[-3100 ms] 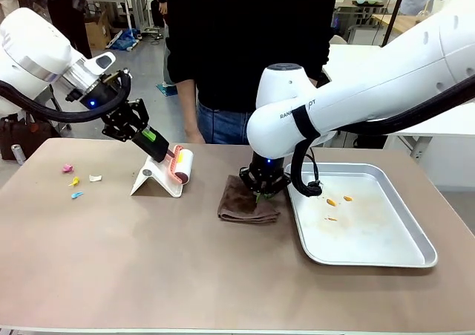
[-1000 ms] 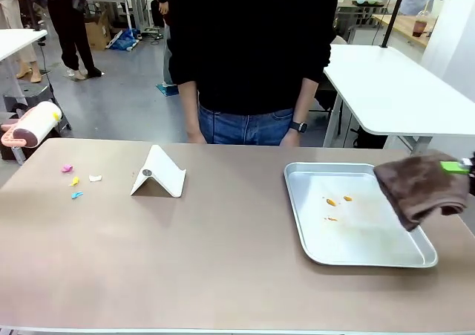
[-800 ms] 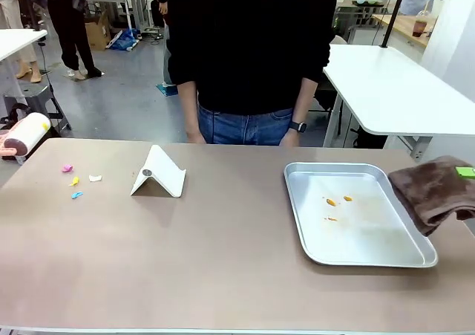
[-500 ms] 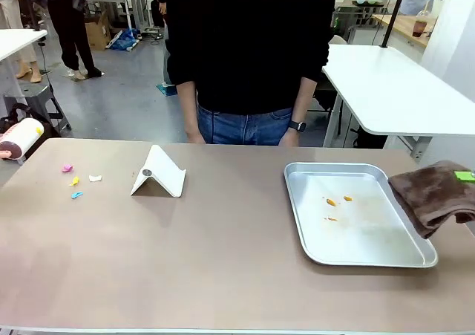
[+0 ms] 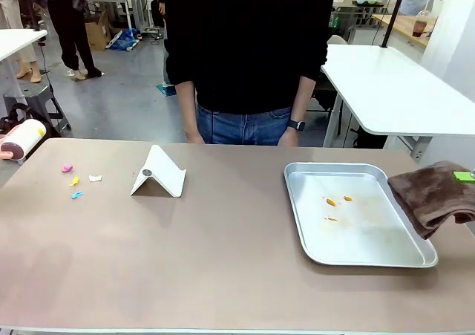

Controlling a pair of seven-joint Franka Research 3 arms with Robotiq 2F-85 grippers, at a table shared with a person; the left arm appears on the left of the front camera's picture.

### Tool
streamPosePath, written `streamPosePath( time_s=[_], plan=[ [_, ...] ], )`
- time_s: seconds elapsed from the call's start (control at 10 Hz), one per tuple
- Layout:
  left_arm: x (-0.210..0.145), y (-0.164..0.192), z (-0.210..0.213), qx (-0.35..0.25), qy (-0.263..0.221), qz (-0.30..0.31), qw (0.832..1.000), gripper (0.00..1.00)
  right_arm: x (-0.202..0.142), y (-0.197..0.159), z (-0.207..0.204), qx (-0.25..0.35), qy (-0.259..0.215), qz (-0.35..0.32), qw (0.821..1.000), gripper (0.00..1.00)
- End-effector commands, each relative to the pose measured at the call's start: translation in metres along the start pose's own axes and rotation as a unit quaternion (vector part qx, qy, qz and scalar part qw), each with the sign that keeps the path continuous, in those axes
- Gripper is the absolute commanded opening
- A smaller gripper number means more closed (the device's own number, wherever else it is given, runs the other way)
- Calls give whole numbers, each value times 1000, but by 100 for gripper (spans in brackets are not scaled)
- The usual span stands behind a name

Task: Clean the surface of the table.
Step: Hold the Lint Roller with your left hand and the towel with your right hand, then if a person points to the right, clean the right side of the table with your right hand, and if they point to the left, clean the left side with your left hand.

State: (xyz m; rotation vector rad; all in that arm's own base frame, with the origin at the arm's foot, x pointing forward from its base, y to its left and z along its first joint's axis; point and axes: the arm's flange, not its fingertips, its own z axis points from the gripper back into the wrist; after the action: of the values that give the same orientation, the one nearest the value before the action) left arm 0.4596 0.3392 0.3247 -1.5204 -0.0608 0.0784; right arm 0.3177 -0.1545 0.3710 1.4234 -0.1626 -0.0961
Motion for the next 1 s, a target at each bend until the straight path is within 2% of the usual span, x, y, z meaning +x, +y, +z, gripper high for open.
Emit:
streamPosePath(
  time_s=[0.0,0.9],
  plan=[
    [-2,-3,0,-2,1,-5,1000,0,-1,2,2,2,3,1,1000,0],
    [-2,-3,0,-2,1,-5,1000,0,-1,2,2,2,3,1,1000,0]
  ],
)
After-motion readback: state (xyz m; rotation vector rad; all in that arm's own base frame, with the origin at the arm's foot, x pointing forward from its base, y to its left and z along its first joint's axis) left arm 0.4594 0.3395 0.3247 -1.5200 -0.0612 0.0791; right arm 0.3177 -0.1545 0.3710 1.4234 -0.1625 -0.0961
